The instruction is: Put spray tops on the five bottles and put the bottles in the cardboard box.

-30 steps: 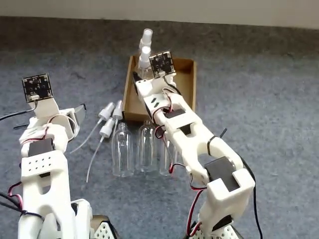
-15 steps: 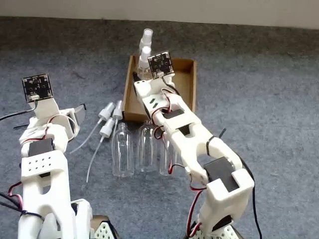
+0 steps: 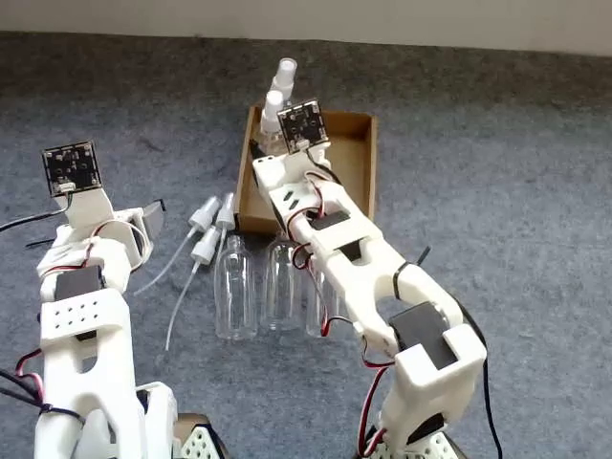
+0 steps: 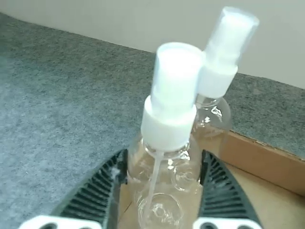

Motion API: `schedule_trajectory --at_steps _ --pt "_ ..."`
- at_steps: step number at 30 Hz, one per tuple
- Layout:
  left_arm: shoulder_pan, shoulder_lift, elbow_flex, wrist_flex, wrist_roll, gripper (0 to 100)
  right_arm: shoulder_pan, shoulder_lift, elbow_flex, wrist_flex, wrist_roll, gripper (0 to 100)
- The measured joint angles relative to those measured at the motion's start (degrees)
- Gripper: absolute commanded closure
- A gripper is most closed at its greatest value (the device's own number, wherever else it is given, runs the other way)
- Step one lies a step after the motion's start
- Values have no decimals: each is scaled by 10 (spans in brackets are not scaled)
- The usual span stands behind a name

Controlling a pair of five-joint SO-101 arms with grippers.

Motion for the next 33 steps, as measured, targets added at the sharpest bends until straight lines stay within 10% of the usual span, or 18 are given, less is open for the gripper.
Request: schedule_trajectory --at_steps 33 --pt "0 0 0 0 0 713 1 0 0 0 0 785"
